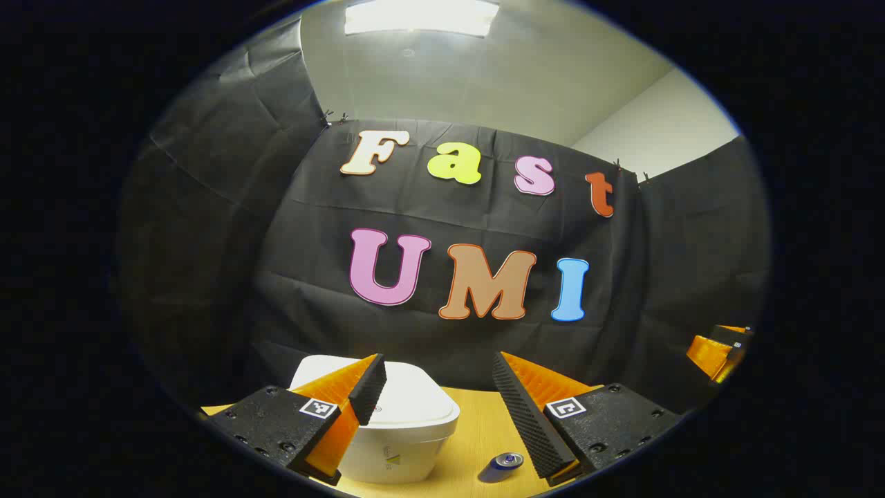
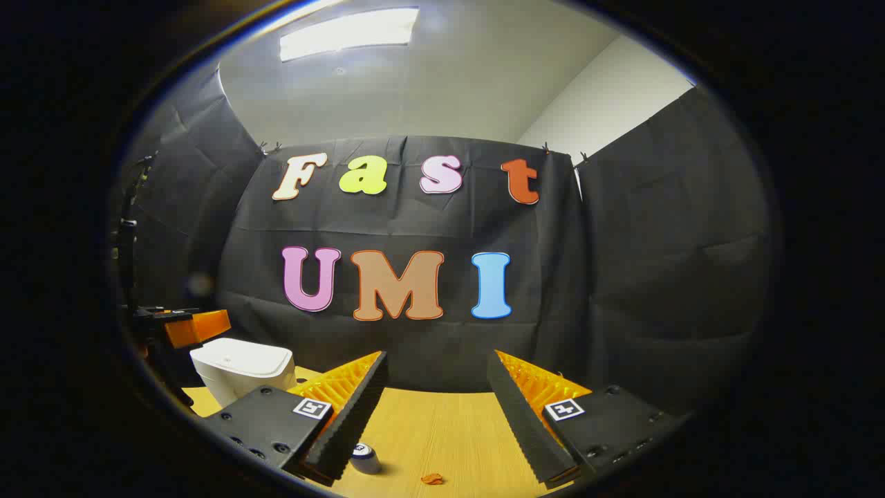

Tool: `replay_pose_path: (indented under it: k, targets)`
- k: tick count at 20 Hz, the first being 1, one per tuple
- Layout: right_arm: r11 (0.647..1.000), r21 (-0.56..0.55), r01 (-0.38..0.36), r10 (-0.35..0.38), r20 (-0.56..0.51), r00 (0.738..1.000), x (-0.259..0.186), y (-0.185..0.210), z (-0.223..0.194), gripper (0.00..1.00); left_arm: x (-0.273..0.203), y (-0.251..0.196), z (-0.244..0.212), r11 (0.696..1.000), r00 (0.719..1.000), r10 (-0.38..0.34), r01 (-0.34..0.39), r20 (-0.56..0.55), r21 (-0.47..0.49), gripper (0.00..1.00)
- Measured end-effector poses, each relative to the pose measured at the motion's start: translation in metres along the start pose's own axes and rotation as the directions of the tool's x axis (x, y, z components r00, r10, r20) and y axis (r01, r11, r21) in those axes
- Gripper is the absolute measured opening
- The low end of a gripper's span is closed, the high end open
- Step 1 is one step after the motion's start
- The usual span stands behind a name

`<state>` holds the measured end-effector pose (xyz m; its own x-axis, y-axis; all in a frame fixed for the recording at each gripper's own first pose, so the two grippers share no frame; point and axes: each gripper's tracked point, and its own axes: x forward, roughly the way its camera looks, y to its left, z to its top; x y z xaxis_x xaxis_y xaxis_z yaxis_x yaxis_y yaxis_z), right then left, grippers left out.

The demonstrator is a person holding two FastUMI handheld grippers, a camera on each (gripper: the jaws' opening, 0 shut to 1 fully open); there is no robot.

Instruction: Press the lid of the desktop garbage bin to open it, pick up the crumpled paper on the desktop and throw it into the bin, then pick up the pop can on the desktop and drop it into the bin, and finally close the garbage bin lid.

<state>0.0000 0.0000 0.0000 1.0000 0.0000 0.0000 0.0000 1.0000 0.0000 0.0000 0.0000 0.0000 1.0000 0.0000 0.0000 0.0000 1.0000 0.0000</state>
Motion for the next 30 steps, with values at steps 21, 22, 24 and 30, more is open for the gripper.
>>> replay_pose_path:
  k: [21,22,24,30]
  targets:
    - [0.998,0.047,-0.045,0.047,-0.05,0.998,-0.002,-0.017,-0.023,0.96,-0.02,-0.018,0.003,0.999,0.999,0.036,-0.037,0.01,0.04,0.93]
    - [0.998,0.049,-0.045,0.047,-0.05,0.998,-0.002,-0.018,-0.023,0.96,-0.021,-0.019,0.002,0.999,0.999,0.036,-0.036,0.003,0.038,0.93]
    - [0.998,0.054,-0.045,0.048,-0.052,0.998,-0.002,-0.02,-0.023,0.96,-0.022,-0.022,-0.002,0.999,0.999,0.03,-0.029,-0.012,0.033,0.93]
    - [0.997,0.067,-0.036,0.038,-0.035,0.999,-0.002,-0.025,-0.019,0.96,-0.026,-0.023,0.002,0.999,0.999,0.031,-0.031,-0.012,0.041,0.94]
